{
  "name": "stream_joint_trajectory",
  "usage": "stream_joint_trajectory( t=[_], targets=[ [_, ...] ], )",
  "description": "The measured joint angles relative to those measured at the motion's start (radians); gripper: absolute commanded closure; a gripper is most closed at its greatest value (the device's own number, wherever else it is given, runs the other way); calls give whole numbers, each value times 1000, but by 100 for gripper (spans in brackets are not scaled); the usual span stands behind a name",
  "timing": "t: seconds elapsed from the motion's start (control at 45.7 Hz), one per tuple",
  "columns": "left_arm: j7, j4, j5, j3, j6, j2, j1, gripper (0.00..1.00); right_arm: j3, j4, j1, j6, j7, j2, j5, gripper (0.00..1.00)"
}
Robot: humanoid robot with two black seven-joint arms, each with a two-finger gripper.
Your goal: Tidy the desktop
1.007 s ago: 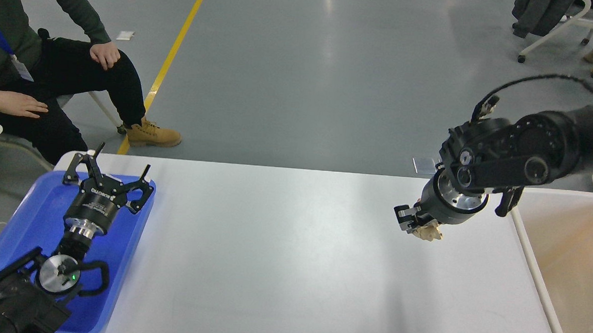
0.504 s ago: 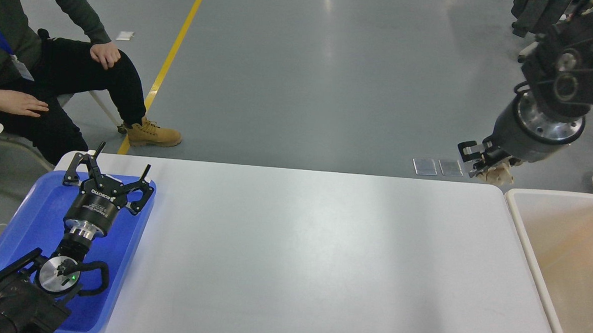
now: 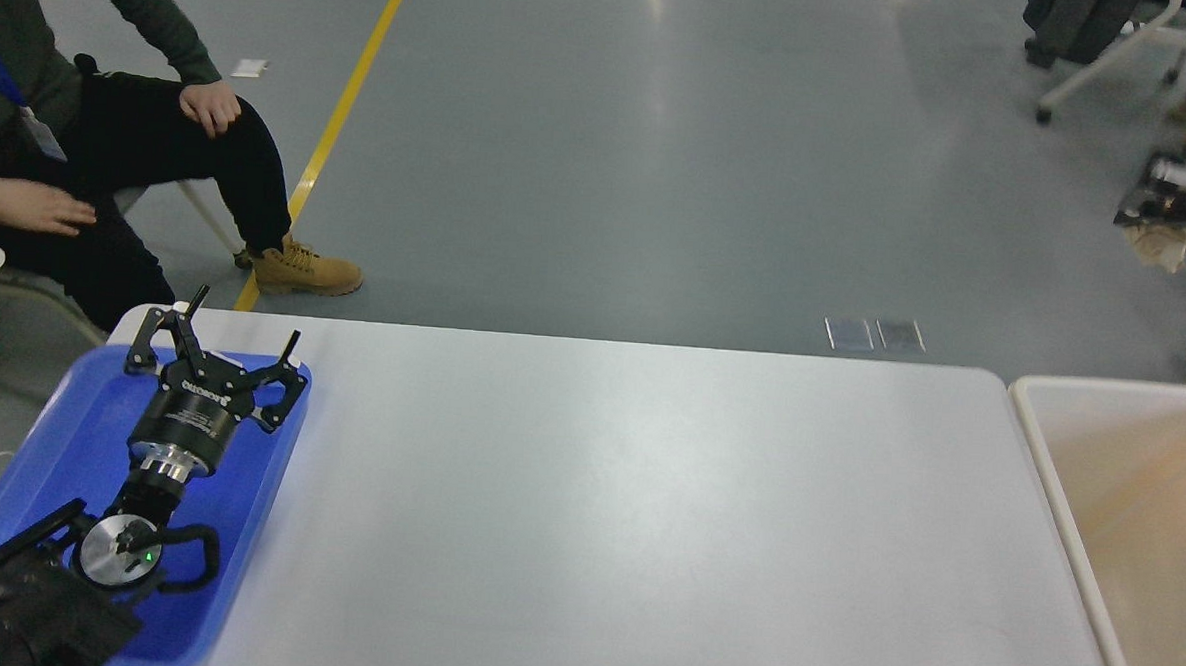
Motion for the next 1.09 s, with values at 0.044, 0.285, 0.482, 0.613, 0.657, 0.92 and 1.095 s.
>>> stream_joint_trajectory(
  t=[0.044, 0.285, 0.482, 0.613, 0.657, 0.92, 1.095],
  targets=[
    [0, 0, 0, 0, 0, 0, 0, 1, 48, -26, -55, -50, 0, -29, 7, 100],
    [-2, 0, 0, 0, 0, 0, 0, 1, 391, -214, -475, -356, 1, -82, 104, 100],
    [-2, 0, 0, 0, 0, 0, 0, 1, 720, -528, -812, -448, 2, 44, 138, 100],
    [-2, 0, 0, 0, 0, 0, 0, 1, 916, -794, -982, -443, 5, 182, 149, 100],
    [-2, 0, 0, 0, 0, 0, 0, 1, 965, -858, -1026, -438, 4, 220, 152, 100],
    [-1, 0, 0, 0, 0, 0, 0, 1, 1192, -1046, -1187, -411, 4, 342, 166, 100],
    [-1, 0, 0, 0, 0, 0, 0, 1, 1262, -1090, -1259, -384, 4, 377, 185, 100]
  ],
)
